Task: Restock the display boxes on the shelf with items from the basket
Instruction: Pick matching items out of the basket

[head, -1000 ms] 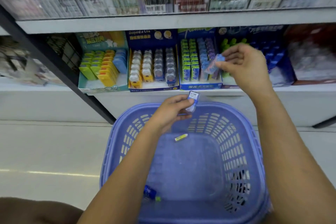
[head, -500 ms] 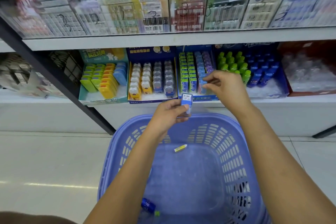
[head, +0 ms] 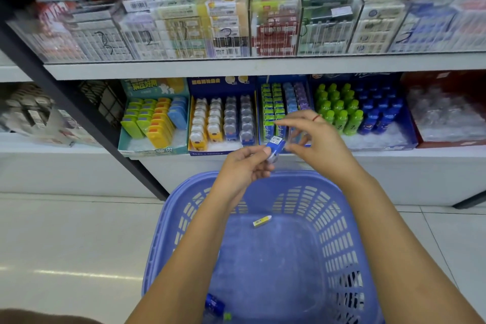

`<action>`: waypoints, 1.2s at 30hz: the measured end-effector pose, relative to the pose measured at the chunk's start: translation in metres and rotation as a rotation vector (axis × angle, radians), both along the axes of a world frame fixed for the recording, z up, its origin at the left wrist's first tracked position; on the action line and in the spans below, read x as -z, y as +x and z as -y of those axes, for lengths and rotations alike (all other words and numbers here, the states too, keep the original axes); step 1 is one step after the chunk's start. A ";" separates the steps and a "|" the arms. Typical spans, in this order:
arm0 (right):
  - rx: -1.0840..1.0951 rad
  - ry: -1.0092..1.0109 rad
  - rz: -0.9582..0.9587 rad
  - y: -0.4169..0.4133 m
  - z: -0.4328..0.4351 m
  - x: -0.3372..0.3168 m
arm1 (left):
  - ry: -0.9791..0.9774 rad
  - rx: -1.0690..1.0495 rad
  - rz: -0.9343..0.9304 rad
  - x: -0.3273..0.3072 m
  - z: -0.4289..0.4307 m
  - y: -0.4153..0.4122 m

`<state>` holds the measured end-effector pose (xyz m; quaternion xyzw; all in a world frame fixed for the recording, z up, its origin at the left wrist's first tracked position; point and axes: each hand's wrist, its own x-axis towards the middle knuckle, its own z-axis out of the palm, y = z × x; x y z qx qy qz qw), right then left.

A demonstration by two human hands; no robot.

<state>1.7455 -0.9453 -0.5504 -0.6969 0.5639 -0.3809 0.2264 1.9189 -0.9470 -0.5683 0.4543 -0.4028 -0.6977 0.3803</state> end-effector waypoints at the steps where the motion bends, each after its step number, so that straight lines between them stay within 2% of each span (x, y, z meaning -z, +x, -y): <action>1: -0.065 0.012 -0.045 0.007 -0.003 -0.003 | -0.003 -0.012 -0.010 -0.002 0.001 0.002; 5: -0.108 -0.084 -0.315 0.029 -0.004 -0.008 | -0.046 -0.076 0.053 -0.011 0.007 0.011; 8: -0.084 -0.173 -0.383 0.036 -0.005 -0.009 | -0.145 -0.054 0.226 -0.017 0.013 0.018; 10: -0.066 -0.197 -0.372 0.036 -0.005 -0.007 | -0.186 -0.015 0.267 -0.022 0.017 0.022; 12: -0.032 -0.143 -0.268 0.037 -0.004 -0.006 | -0.183 0.006 0.235 -0.029 0.020 0.026; 15: 0.033 -0.038 0.071 0.041 -0.003 -0.008 | -0.214 -0.022 0.241 -0.034 0.024 0.035; 17: 0.067 -0.014 0.262 0.045 0.000 -0.011 | -0.328 -0.057 0.422 -0.031 0.026 0.044; 20: 0.101 -0.001 0.459 0.045 0.006 -0.015 | -0.545 -0.011 0.831 -0.019 0.025 0.054; 23: 0.179 -0.003 0.598 0.039 0.012 -0.016 | -0.625 0.114 1.036 -0.002 0.020 0.056; 25: 0.192 -0.005 0.538 0.038 0.017 -0.016 | -0.644 0.191 1.122 0.008 0.017 0.054; 28: 0.124 -0.022 0.341 0.051 0.027 -0.016 | -0.680 0.246 1.205 0.017 0.016 0.050; 36: -0.066 -0.026 -0.298 0.090 0.048 -0.002 | -0.658 0.210 1.206 0.016 0.019 0.058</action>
